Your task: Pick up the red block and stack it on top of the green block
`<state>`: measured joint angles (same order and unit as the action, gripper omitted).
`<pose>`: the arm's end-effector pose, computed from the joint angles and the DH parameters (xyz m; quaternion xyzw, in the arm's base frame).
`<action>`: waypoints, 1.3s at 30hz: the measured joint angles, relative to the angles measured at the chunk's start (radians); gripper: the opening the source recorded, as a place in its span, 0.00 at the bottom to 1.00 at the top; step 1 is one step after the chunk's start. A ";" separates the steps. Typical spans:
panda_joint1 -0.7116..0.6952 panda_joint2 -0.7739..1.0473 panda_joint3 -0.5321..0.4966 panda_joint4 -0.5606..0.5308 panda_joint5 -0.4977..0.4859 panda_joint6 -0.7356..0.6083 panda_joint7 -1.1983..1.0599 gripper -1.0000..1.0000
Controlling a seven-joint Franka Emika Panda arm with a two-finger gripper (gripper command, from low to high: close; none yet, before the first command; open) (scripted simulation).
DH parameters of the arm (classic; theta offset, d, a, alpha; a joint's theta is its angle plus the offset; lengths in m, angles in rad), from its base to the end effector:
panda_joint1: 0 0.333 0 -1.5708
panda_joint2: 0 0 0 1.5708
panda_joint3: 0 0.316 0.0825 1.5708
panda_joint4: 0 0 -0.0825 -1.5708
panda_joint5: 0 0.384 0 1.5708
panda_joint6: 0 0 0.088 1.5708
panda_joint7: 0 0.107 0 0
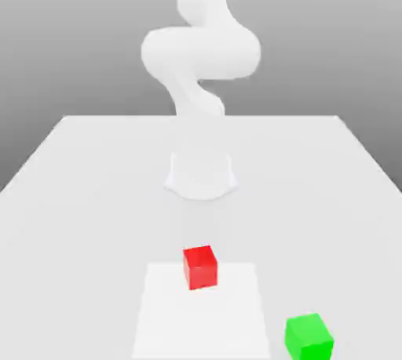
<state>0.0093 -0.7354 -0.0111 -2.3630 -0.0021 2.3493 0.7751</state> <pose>0.3740 -0.0021 0.6610 -0.8661 0.3539 -0.3258 0.1359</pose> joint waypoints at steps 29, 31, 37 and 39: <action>0.020 0.923 -0.011 -0.512 0.050 0.712 -0.286 0.00; 0.017 0.933 -0.008 -0.510 0.050 0.721 -0.286 0.00; 0.020 0.762 -0.024 -0.534 0.006 0.574 -0.255 0.00; 0.020 0.690 -0.026 -0.545 -0.004 0.513 -0.248 0.00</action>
<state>0.0296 -0.0453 -0.0374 -2.9076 -0.0063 2.8620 0.5275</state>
